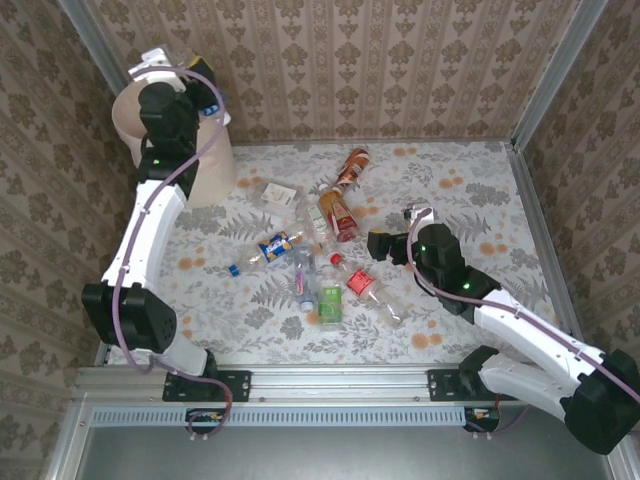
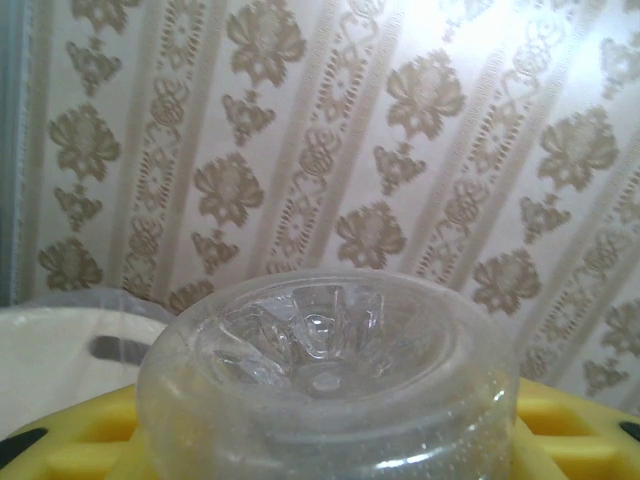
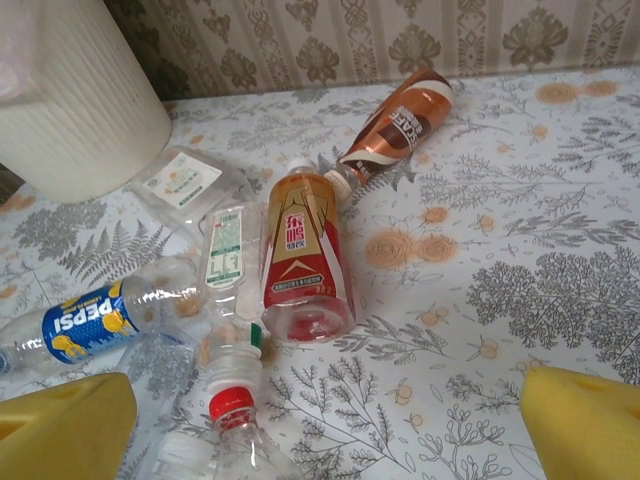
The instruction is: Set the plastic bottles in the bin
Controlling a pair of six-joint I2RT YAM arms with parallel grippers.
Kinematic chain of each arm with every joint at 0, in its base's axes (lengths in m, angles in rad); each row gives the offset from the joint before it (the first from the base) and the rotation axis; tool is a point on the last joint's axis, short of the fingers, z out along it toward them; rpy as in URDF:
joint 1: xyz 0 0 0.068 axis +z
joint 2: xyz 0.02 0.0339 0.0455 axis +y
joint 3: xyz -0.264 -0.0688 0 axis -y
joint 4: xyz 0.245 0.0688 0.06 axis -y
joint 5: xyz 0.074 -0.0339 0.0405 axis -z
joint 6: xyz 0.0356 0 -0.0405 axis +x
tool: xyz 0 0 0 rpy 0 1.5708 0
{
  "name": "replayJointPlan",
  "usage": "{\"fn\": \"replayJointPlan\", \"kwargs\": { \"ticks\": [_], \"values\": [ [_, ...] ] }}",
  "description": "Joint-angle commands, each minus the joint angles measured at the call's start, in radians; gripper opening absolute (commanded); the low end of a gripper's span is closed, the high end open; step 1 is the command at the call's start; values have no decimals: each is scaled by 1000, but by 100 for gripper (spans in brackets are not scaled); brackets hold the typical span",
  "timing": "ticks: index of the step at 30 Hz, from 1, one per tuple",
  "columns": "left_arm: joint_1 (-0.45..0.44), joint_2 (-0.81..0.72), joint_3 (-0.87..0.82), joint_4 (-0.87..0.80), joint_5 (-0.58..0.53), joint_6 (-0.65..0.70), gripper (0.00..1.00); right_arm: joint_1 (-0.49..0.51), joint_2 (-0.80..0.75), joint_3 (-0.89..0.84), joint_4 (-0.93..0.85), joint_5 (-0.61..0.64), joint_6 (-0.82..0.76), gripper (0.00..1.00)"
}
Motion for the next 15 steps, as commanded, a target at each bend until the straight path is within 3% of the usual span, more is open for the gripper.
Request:
{"fn": "replayJointPlan", "kwargs": {
  "ticks": [1, 10, 15],
  "values": [
    [70, 39, 50, 53, 37, -21, 53, 3, -30, -2, 17, 34, 9, 100],
    [205, 204, 249, -113, 141, -28, 53, 4, -59, -7, 10, 28, 12, 100],
    [251, 361, 463, -302, 220, -3, 53, 3, -63, -5, 12, 15, 14, 100]
  ]
}}
